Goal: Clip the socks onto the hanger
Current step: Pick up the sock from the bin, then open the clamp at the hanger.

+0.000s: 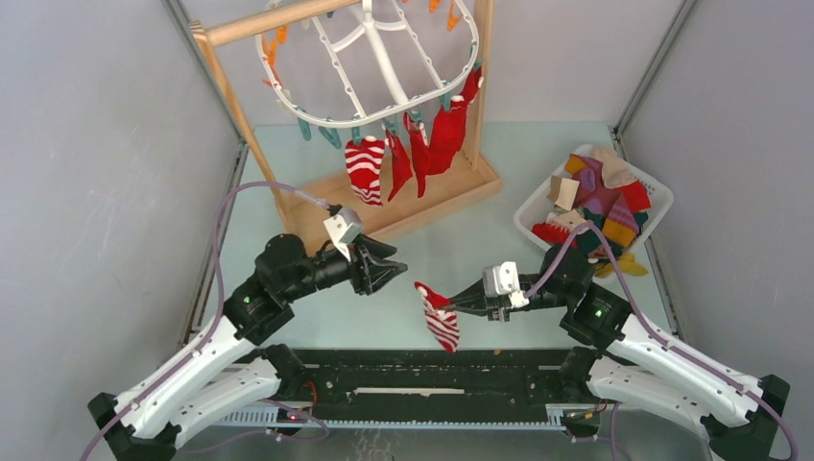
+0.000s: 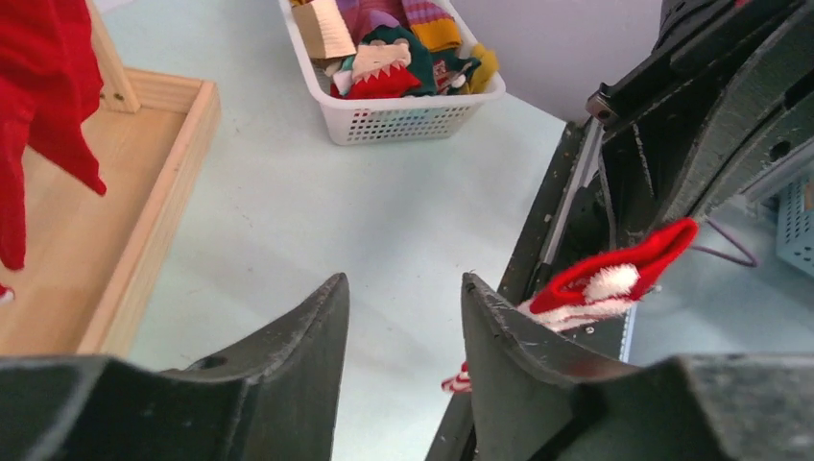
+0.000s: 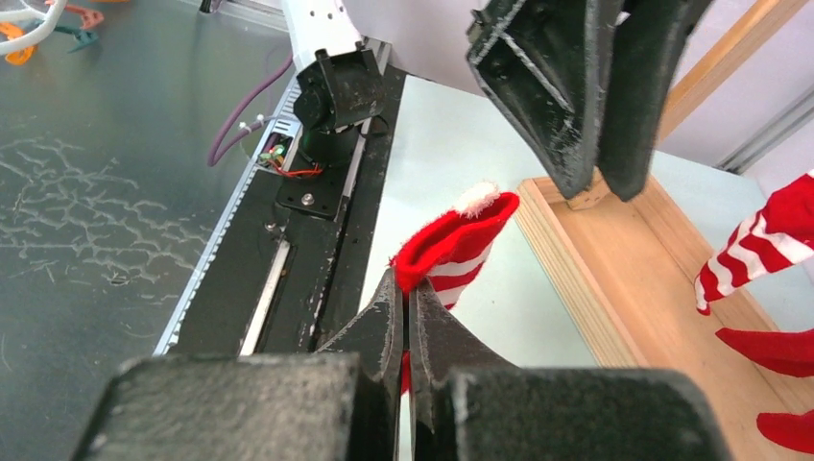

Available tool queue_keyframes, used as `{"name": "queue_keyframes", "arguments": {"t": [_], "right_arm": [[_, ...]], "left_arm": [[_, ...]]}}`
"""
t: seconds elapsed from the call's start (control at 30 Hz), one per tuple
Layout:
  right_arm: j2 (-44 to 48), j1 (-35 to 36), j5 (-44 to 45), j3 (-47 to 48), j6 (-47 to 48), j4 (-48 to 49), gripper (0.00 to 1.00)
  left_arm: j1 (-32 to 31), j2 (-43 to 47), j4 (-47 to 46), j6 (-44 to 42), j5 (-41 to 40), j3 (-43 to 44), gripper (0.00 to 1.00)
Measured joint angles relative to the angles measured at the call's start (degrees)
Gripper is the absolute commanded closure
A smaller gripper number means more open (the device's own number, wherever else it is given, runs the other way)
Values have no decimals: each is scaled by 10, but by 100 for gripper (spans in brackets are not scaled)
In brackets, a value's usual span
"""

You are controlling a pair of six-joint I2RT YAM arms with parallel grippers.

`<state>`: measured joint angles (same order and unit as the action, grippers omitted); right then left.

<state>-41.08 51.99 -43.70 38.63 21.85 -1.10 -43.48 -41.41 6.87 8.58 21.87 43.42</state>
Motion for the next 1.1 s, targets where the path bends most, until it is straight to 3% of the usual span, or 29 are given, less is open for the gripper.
{"name": "queue_keyframes", "arguments": {"t": [0.1,0.13,0.17,0.37,0.57,0.63,0.7,0.83,1.03,1.1], "right_arm": [[-5,-3,10,0,-14,14,100],[-8,-7,14,0,-19,20,100],[-12,-9,17,0,-24,25,100],[-56,-21,40,7,-41,52,100],[-142,-20,72,58,-41,55,100],[-173,-20,93,81,-41,69,100],[-200,-20,109,105,-42,77,100],[-259,-20,133,162,-42,82,100],[-302,-12,153,197,-58,98,100],[-316,-10,160,207,-69,102,100]], "left_arm": [[0,43,7,43,-32,-21,21],[0,63,15,57,-50,-26,4],[0,85,24,70,-70,-30,1],[2,219,77,152,-272,-29,0],[49,137,168,164,-361,69,4],[107,78,184,165,-351,123,8],[183,27,195,176,-311,165,1],[304,-67,207,196,-221,247,0],[315,-139,209,188,-148,297,0],[315,-146,209,184,-136,306,5]]}}
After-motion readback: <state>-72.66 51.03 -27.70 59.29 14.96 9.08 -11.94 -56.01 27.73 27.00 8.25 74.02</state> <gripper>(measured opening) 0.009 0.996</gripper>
